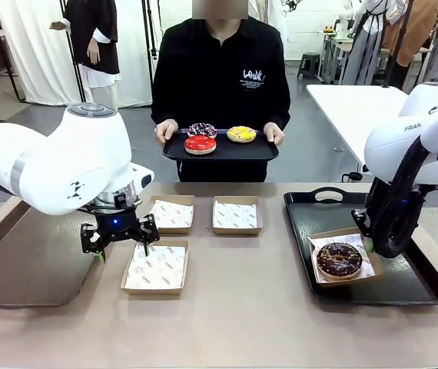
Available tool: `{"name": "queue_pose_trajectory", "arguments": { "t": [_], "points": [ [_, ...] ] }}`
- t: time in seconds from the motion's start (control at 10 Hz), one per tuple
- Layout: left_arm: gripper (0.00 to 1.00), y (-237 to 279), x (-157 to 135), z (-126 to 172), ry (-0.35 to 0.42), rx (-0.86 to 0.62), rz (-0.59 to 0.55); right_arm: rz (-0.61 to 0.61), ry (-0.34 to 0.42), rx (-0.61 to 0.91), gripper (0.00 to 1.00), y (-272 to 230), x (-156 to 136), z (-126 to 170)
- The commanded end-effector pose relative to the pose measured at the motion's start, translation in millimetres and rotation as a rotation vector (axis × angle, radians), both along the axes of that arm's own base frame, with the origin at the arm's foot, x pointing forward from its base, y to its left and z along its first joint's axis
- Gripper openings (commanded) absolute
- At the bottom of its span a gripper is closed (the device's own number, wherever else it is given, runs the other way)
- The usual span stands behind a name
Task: Individually package the donuts and arrange them on the tray.
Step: Place the picked Paper togo box on the Handle tray while simultaneously picking up another Paper togo box from the table with the other hand.
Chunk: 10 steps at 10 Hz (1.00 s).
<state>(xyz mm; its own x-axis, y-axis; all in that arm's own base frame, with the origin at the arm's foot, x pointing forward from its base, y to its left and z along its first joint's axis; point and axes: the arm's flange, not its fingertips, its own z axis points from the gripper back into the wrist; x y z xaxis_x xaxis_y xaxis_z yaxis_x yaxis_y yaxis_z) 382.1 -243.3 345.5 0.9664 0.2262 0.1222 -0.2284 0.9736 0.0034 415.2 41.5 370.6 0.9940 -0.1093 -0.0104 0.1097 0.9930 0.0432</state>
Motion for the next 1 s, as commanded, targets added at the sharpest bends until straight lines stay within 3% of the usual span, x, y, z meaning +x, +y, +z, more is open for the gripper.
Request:
{"name": "queue_pose_trajectory", "arguments": {
  "t": [0.0,0.3,0.6,0.7,0.8,0.9],
  "points": [
    [1.00,7,1,-9,-0.014,-0.064,-0.108,-0.027,-0.017,0.007,0.01,4,-1,-3],
    [1.00,13,5,-19,-0.021,-0.077,-0.232,-0.037,-0.020,0.011,0.01,2,0,-4],
    [1.00,15,8,-22,0.016,-0.082,-0.248,-0.032,-0.014,0.016,0.01,1,2,-4],
    [0.43,14,8,-21,0.030,-0.096,-0.263,-0.028,-0.010,0.022,0.60,0,1,-3],
    [0.44,15,8,-20,0.037,-0.114,-0.267,-0.030,-0.010,0.023,0.60,0,2,-3],
    [0.00,15,9,-19,0.041,-0.117,-0.267,-0.032,-0.010,0.024,1.00,0,2,-3]
  ]
}}
